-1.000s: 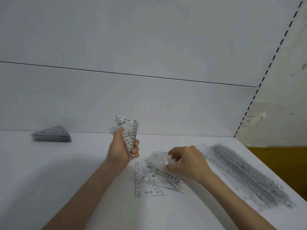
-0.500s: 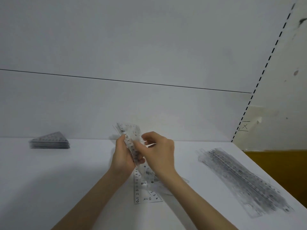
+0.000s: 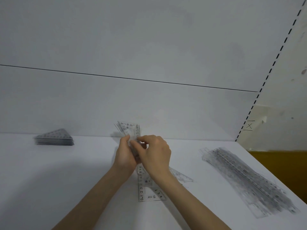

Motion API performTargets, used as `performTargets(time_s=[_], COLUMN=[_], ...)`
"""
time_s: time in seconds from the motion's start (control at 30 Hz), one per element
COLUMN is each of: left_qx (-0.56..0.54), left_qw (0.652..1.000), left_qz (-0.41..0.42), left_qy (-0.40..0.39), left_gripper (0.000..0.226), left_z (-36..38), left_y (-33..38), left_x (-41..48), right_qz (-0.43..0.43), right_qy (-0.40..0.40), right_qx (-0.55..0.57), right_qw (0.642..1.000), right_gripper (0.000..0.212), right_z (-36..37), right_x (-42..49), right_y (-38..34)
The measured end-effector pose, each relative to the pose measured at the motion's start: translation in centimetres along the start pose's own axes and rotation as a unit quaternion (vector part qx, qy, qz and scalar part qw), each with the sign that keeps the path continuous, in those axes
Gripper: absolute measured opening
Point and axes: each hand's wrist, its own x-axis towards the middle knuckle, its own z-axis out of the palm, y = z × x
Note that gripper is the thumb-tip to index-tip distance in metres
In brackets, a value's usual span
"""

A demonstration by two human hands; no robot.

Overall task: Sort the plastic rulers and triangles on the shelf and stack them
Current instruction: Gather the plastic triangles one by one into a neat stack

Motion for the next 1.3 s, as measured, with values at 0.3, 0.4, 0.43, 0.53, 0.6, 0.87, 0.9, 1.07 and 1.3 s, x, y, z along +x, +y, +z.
performTargets(time_s=[0.3,0.4,0.43,0.53,0.6,0.87,0.9,1.07,1.3], left_qx=[-0.028,-0.018,-0.016,-0.017,-0.017,-0.014,-0.014,-0.008,-0.002], left_qw=[1.000,1.000,1.000,1.000,1.000,1.000,1.000,1.000,1.000], left_qz=[-0.007,-0.008,-0.008,-0.011,-0.015,-0.008,-0.009,-0.010,-0.006], left_qy=[-0.003,-0.005,-0.006,-0.012,-0.012,-0.007,-0.005,0.000,-0.003], left_gripper=[0.035,0.035,0.035,0.036,0.035,0.035,0.035,0.034,0.034], left_z=[-0.6,-0.5,-0.5,-0.7,-0.8,-0.8,-0.8,-0.8,-0.5], left_y=[1.1,0.8,0.7,0.6,0.6,0.8,0.8,0.7,0.7], left_x=[0.3,0.3,0.4,0.4,0.3,0.2,0.2,0.3,0.0], right_qz=[0.084,0.077,0.073,0.068,0.062,-0.051,-0.068,-0.097,0.002], right_qy=[-0.196,-0.242,-0.234,-0.217,-0.224,-0.205,-0.204,-0.248,-0.017], right_qx=[-0.062,-0.108,-0.115,-0.144,-0.166,-0.245,-0.242,-0.203,0.101], right_qw=[0.975,0.961,0.963,0.963,0.958,0.946,0.946,0.942,0.995], right_gripper=[0.031,0.065,0.060,0.061,0.059,0.035,0.033,0.017,0.014], right_z=[-5.9,-5.7,-5.5,-5.8,-6.1,-7.2,-7.2,-8.5,-8.5], right_x=[1.3,-0.4,-0.7,-1.2,-1.4,-2.4,-2.6,-2.7,-1.7], right_y=[8.4,9.5,9.6,9.2,8.9,8.1,8.2,8.6,8.2])
